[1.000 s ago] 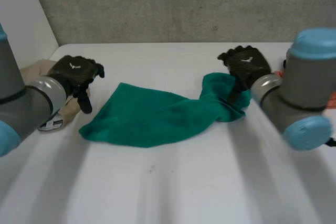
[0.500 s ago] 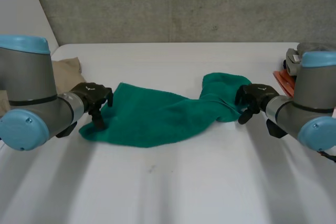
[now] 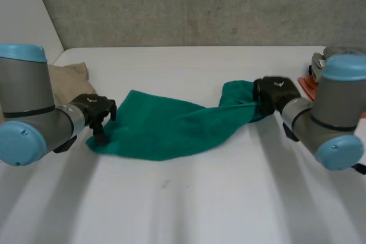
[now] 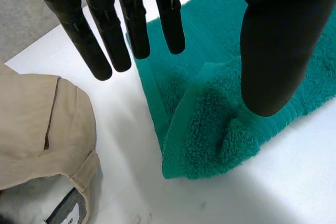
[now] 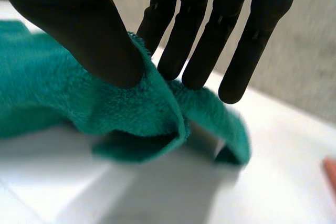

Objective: Fold the laundry.

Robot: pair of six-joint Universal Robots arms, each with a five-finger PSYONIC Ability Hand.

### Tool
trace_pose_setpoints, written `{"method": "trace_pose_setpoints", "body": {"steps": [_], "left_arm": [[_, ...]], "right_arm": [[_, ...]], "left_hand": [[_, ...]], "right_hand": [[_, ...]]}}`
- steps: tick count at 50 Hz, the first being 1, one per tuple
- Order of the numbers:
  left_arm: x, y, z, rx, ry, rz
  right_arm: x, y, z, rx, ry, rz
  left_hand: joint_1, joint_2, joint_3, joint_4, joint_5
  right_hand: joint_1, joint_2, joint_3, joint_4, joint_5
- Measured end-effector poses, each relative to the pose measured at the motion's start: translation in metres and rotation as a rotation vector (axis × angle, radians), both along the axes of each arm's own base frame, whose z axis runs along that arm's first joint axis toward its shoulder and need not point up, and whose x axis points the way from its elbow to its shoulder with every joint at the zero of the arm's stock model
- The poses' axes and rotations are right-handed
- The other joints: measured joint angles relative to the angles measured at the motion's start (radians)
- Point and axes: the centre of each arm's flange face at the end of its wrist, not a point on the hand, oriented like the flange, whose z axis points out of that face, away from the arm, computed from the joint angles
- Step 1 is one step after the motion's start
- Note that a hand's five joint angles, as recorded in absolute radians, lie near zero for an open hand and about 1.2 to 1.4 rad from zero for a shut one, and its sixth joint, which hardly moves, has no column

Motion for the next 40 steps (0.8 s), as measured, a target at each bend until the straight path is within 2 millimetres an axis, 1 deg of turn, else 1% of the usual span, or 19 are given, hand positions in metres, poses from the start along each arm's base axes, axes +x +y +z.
{"method": "trace_pose_setpoints", "body": {"steps": [1, 5, 6, 7, 11, 17, 21, 23, 24, 25, 29, 30, 31, 35, 39, 40], "left_arm": [[0.0, 0.0, -0.001, 0.0, -0.004, -0.003], [-0.003, -0.001, -0.007, 0.005, -0.021, -0.022], [-0.004, -0.001, -0.007, 0.006, -0.022, -0.023], [-0.006, -0.001, -0.01, 0.01, -0.028, -0.031], [-0.013, 0.0, -0.018, 0.016, -0.041, -0.052], [-0.023, 0.001, -0.022, 0.008, -0.044, -0.074], [-0.03, 0.003, -0.013, -0.028, -0.027, -0.085], [-0.033, 0.003, -0.004, -0.057, -0.008, -0.086], [-0.033, 0.003, -0.004, -0.057, -0.008, -0.086], [-0.036, 0.004, 0.006, -0.084, 0.017, -0.085], [-0.042, 0.006, 0.022, -0.122, 0.071, -0.09], [-0.042, 0.006, 0.022, -0.122, 0.071, -0.09], [-0.046, 0.007, 0.026, -0.128, 0.092, -0.097], [-0.055, 0.013, 0.023, -0.095, 0.112, -0.126], [-0.065, 0.021, 0.009, -0.01, 0.108, -0.165], [-0.066, 0.022, 0.006, 0.006, 0.108, -0.172]], "right_arm": [[0.0, 0.002, 0.005, -0.013, 0.003, 0.007], [0.0, 0.017, 0.036, -0.103, 0.041, 0.067], [0.001, 0.018, 0.038, -0.11, 0.046, 0.073], [0.003, 0.024, 0.045, -0.135, 0.063, 0.092], [0.008, 0.037, 0.059, -0.188, 0.109, 0.137], [0.012, 0.048, 0.073, -0.23, 0.142, 0.16], [0.015, 0.056, 0.092, -0.279, 0.146, 0.172], [0.017, 0.062, 0.107, -0.319, 0.143, 0.179], [0.017, 0.062, 0.107, -0.319, 0.143, 0.179], [0.018, 0.067, 0.122, -0.362, 0.138, 0.186], [0.021, 0.078, 0.152, -0.438, 0.136, 0.2], [0.021, 0.078, 0.152, -0.438, 0.136, 0.2], [0.023, 0.082, 0.163, -0.462, 0.141, 0.209], [0.027, 0.091, 0.18, -0.491, 0.159, 0.231], [0.032, 0.102, 0.194, -0.513, 0.183, 0.259], [0.033, 0.102, 0.195, -0.515, 0.184, 0.261]], "left_hand": [[0.0, 0.0, 0.0, 0.001, 0.001], [0.004, 0.006, 0.005, 0.014, 0.019], [0.004, 0.007, 0.005, 0.016, 0.021], [0.004, 0.008, 0.005, 0.02, 0.024], [0.004, 0.008, 0.005, 0.02, 0.024], [0.001, 0.008, 0.005, 0.019, 0.022], [-0.029, -0.023, -0.022, -0.023, -0.023], [-0.072, -0.059, -0.063, -0.065, -0.064], [-0.072, -0.059, -0.063, -0.065, -0.064], [-0.101, -0.09, -0.097, -0.099, -0.098], [-0.101, -0.108, -0.112, -0.112, -0.114], [-0.101, -0.108, -0.112, -0.112, -0.114], [-0.114, -0.117, -0.121, -0.12, -0.123], [-0.134, -0.135, -0.14, -0.139, -0.141], [-0.147, -0.157, -0.161, -0.158, -0.163], [-0.147, -0.157, -0.161, -0.158, -0.163]], "right_hand": [[0.0, 0.0, 0.0, 0.0, 0.0], [0.0, 0.0, 0.01, 0.0, 0.0], [0.0, 0.0, 0.01, 0.0, 0.0], [0.0, 0.0, 0.01, 0.0, 0.0], [0.0, 0.0, 0.01, 0.0, 0.0], [0.0, 0.0, 0.01, 0.0, 0.0], [0.0, 0.0, 0.01, 0.0, 0.0], [0.0, 0.0, 0.01, 0.0, 0.0], [0.0, 0.0, 0.01, 0.0, 0.0], [0.0, 0.0, 0.01, 0.003, 0.0], [0.0, 0.0, 0.01, 0.004, 0.0], [0.0, 0.0, 0.01, 0.004, 0.0], [0.0, 0.0, 0.01, 0.004, 0.0], [0.0, 0.0, 0.01, 0.005, 0.0], [0.0, 0.0, 0.01, 0.004, 0.0], [0.0, 0.0, 0.01, 0.004, 0.0]]}}
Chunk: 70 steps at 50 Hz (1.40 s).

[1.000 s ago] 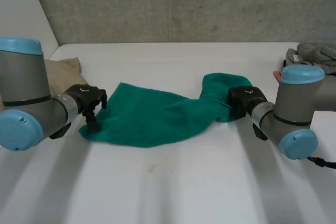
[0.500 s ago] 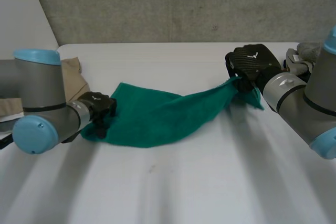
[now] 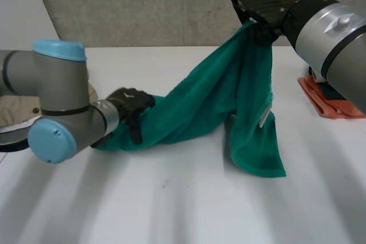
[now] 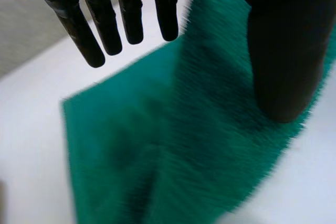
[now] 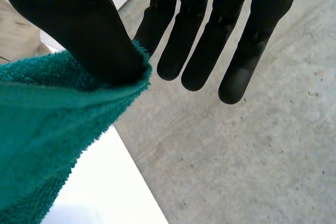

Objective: Fold the laundry.

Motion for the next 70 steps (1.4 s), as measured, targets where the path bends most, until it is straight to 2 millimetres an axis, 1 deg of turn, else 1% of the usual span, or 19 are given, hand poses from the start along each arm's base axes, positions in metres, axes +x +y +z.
{"method": "trace_pose_setpoints", "body": {"steps": [4, 9, 13, 19, 23, 26, 31, 34, 37, 40, 46, 50, 55, 56, 57, 60, 63, 68, 70], "left_arm": [[-0.008, 0.007, -0.009, 0.072, 0.003, -0.038], [-0.014, 0.012, -0.008, 0.128, 0.03, -0.071], [-0.016, 0.002, 0.006, 0.079, 0.045, -0.047], [-0.013, -0.045, 0.064, -0.249, 0.089, 0.114], [-0.017, -0.076, 0.14, -0.597, 0.235, 0.176], [-0.018, -0.083, 0.189, -0.802, 0.348, 0.176], [-0.012, -0.08, 0.244, -1.014, 0.486, 0.197], [-0.007, -0.079, 0.254, -1.045, 0.521, 0.235], [-0.004, -0.08, 0.248, -1.018, 0.517, 0.269], [-0.001, -0.082, 0.228, -0.942, 0.479, 0.306], [0.001, -0.077, 0.143, -0.677, 0.312, 0.315], [0.006, -0.059, 0.071, -0.47, 0.181, 0.29], [0.015, -0.029, 0.008, -0.276, 0.05, 0.254], [0.016, -0.026, 0.005, -0.264, 0.041, 0.251], [0.019, -0.018, -0.006, -0.222, 0.009, 0.241], [0.023, -0.006, -0.016, -0.164, -0.038, 0.224], [0.028, 0.006, -0.016, -0.1, -0.083, 0.197], [0.032, 0.013, -0.001, -0.063, -0.097, 0.163], [0.035, 0.013, 0.019, -0.06, -0.088, 0.137]], "right_arm": [[0.004, 0.007, 0.009, -0.024, 0.007, 0.016], [0.006, 0.003, 0.011, -0.05, 0.008, 0.009], [0.006, -0.013, 0.003, -0.064, 0.019, -0.023], [0.009, -0.067, -0.011, -0.159, 0.023, -0.151], [0.014, -0.114, 0.007, -0.365, -0.086, -0.284], [0.017, -0.136, 0.03, -0.534, -0.22, -0.345], [0.02, -0.145, 0.059, -0.739, -0.411, -0.362], [0.024, -0.143, 0.061, -0.776, -0.451, -0.337], [0.029, -0.142, 0.05, -0.747, -0.435, -0.312], [0.033, -0.14, 0.03, -0.67, -0.39, -0.282], [0.034, -0.134, -0.039, -0.413, -0.266, -0.239], [0.031, -0.12, -0.111, -0.173, -0.126, -0.21], [0.022, -0.094, -0.183, 0.07, 0.045, -0.187], [0.022, -0.092, -0.186, 0.081, 0.054, -0.186], [0.018, -0.084, -0.201, 0.135, 0.094, -0.182], [0.014, -0.075, -0.216, 0.193, 0.137, -0.178], [0.009, -0.064, -0.225, 0.238, 0.169, -0.175], [0.006, -0.058, -0.224, 0.244, 0.176, -0.175], [0.004, -0.055, -0.221, 0.232, 0.172, -0.176]], "left_hand": [[0.025, 0.019, 0.019, 0.02, 0.021], [0.762, 0.715, 0.71, 0.722, 0.719], [0.792, 0.832, 0.827, 0.841, 0.805], [0.792, 0.839, 0.834, 0.849, 0.805], [0.792, 0.839, 0.834, 0.85, 0.805], [0.792, 0.839, 0.834, 0.85, 0.805], [0.792, 0.839, 0.834, 0.85, 0.805], [0.792, 0.839, 0.834, 0.85, 0.805], [0.792, 0.839, 0.834, 0.85, 0.805], [0.792, 0.841, 0.835, 0.85, 0.805], [0.792, 0.842, 0.838, 0.85, 0.805], [0.791, 0.829, 0.828, 0.834, 0.805], [0.655, 0.679, 0.686, 0.691, 0.707], [0.655, 0.679, 0.686, 0.691, 0.707], [0.508, 0.557, 0.56, 0.564, 0.573], [0.382, 0.428, 0.442, 0.442, 0.451], [0.106, 0.147, 0.149, 0.153, 0.158], [0.015, 0.043, 0.043, 0.037, 0.043], [0.013, 0.029, 0.027, 0.027, 0.027]], "right_hand": [[0.0, 0.0, 0.0, 0.0, 0.0], [0.0, 0.0, 0.0, 0.0, 0.0], [0.0, 0.0, 0.0, 0.0, 0.0], [0.0, 0.0, 0.003, 0.0, 0.0], [0.0, 0.0, 0.007, 0.0, 0.0], [0.0, 0.0, 0.007, 0.001, 0.0], [0.0, 0.0, 0.006, 0.001, 0.0], [0.0, 0.0, 0.007, 0.001, 0.0], [0.0, 0.0, 0.007, 0.001, 0.002], [0.0, 0.0, 0.006, 0.001, 0.005], [0.0, 0.0, 0.007, 0.001, 0.005], [0.0, 0.0, 0.007, 0.001, 0.005], [0.0, 0.0, 0.007, 0.001, 0.005], [0.0, 0.0, 0.007, 0.001, 0.005], [0.0, 0.0, 0.007, 0.001, 0.005], [0.0, 0.0, 0.007, 0.001, 0.005], [0.0, 0.0, 0.007, 0.001, 0.004], [0.0, 0.0, 0.007, 0.001, 0.005], [0.0, 0.0, 0.007, 0.001, 0.005]]}}
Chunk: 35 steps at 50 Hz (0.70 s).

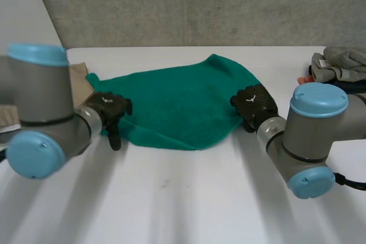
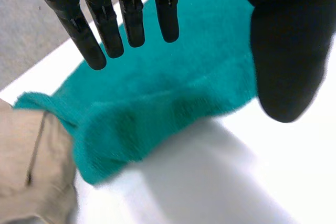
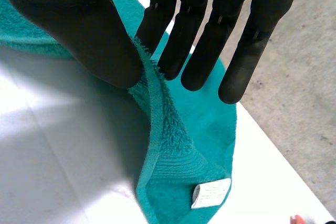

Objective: Fold the laundry.

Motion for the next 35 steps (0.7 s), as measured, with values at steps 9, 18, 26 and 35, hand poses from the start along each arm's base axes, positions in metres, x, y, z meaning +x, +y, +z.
{"method": "trace_pose_setpoints", "body": {"steps": [9, 18, 26, 35], "left_arm": [[0.011, -0.041, 0.035, -0.107, 0.016, -0.01], [0.009, -0.077, 0.002, -0.104, -0.067, -0.058], [0.004, -0.089, -0.034, -0.089, -0.147, -0.096], [0.001, -0.1, -0.059, -0.104, -0.228, -0.089]], "right_arm": [[-0.005, -0.003, 0.003, -0.037, -0.008, -0.012], [-0.008, -0.006, 0.003, -0.039, -0.009, -0.019], [-0.01, -0.008, 0.002, -0.037, -0.006, -0.017], [-0.012, -0.01, 0.002, -0.041, -0.001, -0.021]], "left_hand": [[0.194, 0.185, 0.187, 0.194, 0.201], [0.252, 0.264, 0.267, 0.27, 0.276], [0.157, 0.165, 0.172, 0.167, 0.17], [0.184, 0.19, 0.189, 0.2, 0.208]], "right_hand": [[0.0, 0.0, 0.0, 0.0, 0.0], [0.0, 0.0, 0.0, 0.0, 0.0], [0.0, 0.0, 0.0, 0.0, 0.0], [0.0, 0.0, 0.0, 0.0, 0.0]]}}
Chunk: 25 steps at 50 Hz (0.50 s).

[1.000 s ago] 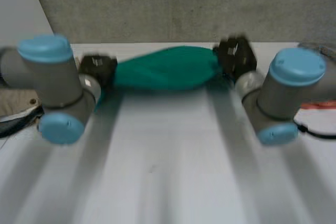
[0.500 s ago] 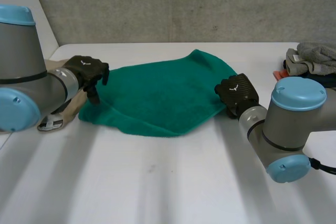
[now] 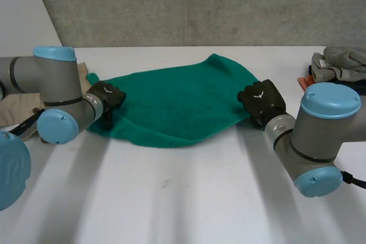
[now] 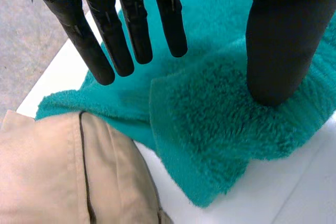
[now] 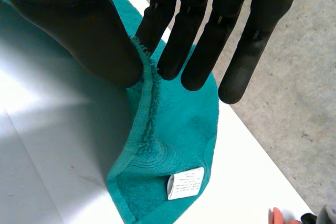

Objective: Fold the laundry.

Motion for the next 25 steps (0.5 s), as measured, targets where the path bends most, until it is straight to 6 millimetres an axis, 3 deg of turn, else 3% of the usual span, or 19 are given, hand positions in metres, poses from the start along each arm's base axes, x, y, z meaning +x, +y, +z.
{"method": "trace_pose_setpoints", "body": {"steps": [14, 19, 25], "left_arm": [[0.002, 0.0, -0.006, 0.031, -0.042, 0.01], [0.002, 0.0, -0.003, 0.023, -0.044, 0.015], [0.005, 0.005, 0.013, 0.003, -0.058, 0.054]], "right_arm": [[-0.002, -0.003, 0.002, -0.004, -0.003, -0.003], [-0.003, -0.003, 0.003, -0.004, -0.003, -0.003], [-0.005, -0.002, 0.01, -0.006, -0.004, -0.009]], "left_hand": [[0.139, 0.132, 0.135, 0.132, 0.126], [0.576, 0.572, 0.569, 0.572, 0.555], [0.583, 0.619, 0.615, 0.62, 0.577]], "right_hand": [[0.0, 0.0, 0.0, 0.0, 0.0], [0.0, 0.0, 0.0, 0.0, 0.0], [0.0, 0.0, 0.0, 0.0, 0.0]]}}
